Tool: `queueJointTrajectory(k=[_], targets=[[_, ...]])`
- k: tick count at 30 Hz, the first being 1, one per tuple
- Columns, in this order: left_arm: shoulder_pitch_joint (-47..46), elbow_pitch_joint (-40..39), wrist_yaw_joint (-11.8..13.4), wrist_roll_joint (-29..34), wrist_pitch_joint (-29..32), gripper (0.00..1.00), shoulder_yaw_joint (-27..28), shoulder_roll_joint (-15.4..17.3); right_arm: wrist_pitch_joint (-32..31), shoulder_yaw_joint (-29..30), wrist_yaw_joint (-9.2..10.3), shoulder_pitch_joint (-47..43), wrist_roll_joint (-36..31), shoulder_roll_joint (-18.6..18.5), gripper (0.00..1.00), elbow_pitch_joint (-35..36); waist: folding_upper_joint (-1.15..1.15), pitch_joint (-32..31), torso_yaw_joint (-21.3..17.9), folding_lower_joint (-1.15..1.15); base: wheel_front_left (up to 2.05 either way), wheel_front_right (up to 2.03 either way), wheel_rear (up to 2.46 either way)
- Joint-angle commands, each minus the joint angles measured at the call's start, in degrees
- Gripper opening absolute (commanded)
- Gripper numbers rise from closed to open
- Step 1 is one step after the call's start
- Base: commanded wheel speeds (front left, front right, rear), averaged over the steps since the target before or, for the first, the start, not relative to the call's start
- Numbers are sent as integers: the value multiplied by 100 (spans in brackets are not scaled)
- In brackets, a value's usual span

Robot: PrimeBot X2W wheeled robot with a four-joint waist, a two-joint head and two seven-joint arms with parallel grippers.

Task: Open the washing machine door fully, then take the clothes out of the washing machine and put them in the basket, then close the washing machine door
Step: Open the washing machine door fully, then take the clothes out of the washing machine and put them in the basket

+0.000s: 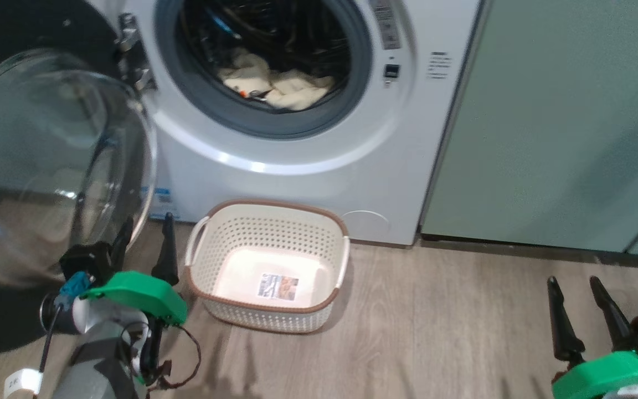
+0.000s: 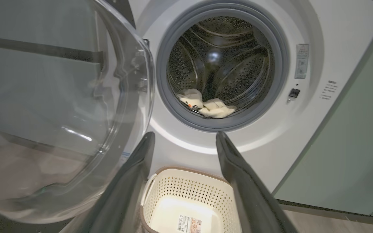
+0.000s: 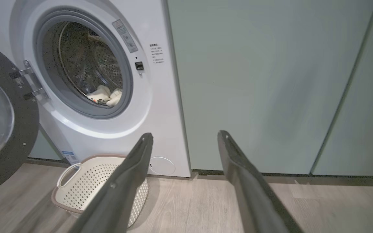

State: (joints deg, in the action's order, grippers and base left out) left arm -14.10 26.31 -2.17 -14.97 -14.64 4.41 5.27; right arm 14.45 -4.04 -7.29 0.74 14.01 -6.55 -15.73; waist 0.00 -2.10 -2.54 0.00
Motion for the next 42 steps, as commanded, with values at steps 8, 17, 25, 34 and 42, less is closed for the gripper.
queueJointTrajectory(k=[8,17,25,34,42], targets=[[-102,11,-94,-33,-36,100,153,110,55,-6,-20,39,-101,-22,100,279,0,-109,-374,0,0,0,0],[-111,246,-130,20,-34,100,-3,150,55,101,-20,-1,-111,-27,100,313,0,-128,-430,0,0,0,0],[-154,194,-187,-23,-35,100,-43,169,55,129,-20,10,-117,-12,100,305,0,-124,-362,0,0,0,0],[-167,139,-287,-30,-35,100,-221,204,55,105,-20,25,-98,10,100,269,0,-70,-324,0,50,-50,0],[-205,162,-261,0,-27,100,-324,235,55,81,-20,54,-94,30,100,251,0,15,-317,0,171,-171,0]])
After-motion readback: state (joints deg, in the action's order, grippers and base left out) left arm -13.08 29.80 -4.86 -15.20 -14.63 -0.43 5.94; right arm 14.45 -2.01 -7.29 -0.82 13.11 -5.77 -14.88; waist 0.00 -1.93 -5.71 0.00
